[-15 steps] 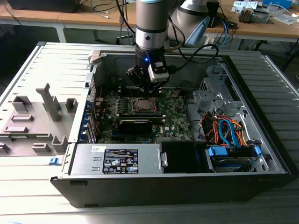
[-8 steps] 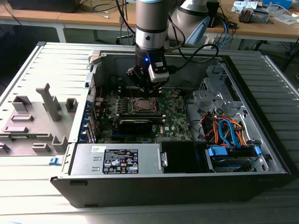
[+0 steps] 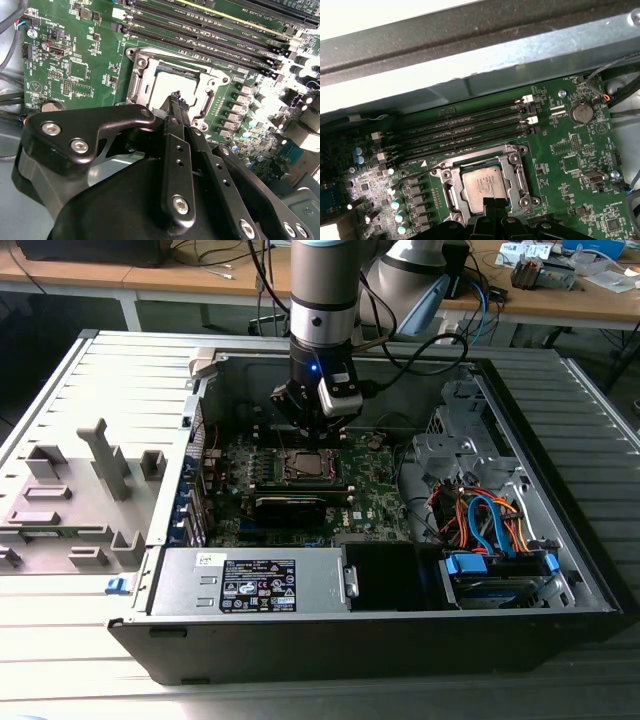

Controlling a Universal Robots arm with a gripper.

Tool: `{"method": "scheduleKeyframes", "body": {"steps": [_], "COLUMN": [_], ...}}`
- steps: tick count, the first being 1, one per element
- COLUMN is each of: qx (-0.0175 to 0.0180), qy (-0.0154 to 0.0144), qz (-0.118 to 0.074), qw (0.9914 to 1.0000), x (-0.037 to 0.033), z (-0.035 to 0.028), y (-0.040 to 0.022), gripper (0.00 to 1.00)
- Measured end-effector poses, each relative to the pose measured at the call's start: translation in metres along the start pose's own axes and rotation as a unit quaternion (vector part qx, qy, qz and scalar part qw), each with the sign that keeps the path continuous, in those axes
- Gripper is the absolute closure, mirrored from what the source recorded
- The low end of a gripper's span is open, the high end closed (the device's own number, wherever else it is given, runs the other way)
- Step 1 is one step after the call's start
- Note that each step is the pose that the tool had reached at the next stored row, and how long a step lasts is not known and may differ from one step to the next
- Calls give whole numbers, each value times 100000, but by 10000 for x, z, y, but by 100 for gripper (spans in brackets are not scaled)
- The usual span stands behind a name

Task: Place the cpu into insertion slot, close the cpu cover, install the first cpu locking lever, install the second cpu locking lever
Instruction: 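Install the first cpu locking lever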

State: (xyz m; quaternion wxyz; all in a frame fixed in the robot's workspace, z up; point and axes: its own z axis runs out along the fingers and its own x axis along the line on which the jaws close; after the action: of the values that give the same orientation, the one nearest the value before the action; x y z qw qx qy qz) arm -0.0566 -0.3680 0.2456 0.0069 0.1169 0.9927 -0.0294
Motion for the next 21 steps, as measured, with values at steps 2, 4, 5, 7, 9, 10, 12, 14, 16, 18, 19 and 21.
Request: {"method": "scheduleKeyframes", "body": {"steps": [2, 4, 5, 7, 9, 10, 12, 14, 16, 18, 19, 21], "qx": [-1, -4, -7, -7, -11, -12, -14, -14, -17, -20, -23, -23], "qy": [-5, -12, -19, -25, -30, -31, -38, -46, -50, -59, -59, -67], "qz": [-110, -247, -324, -440, -534, -576, -680, -782, -919, -1036, -1074, -1181], "qw": [100000, 100000, 99999, 99999, 99999, 99998, 99998, 99997, 99996, 99995, 99994, 99993], "x": [0, 0, 0, 0, 0, 0, 0, 0, 0, 0, 0, 0], "z": [0, 0, 0, 0, 0, 0, 0, 0, 0, 0, 0, 0], "y": [0, 0, 0, 0, 0, 0, 0, 0, 0, 0, 0, 0], "gripper": [89, 89, 89, 89, 89, 89, 89, 89, 89, 89, 89, 89]}}
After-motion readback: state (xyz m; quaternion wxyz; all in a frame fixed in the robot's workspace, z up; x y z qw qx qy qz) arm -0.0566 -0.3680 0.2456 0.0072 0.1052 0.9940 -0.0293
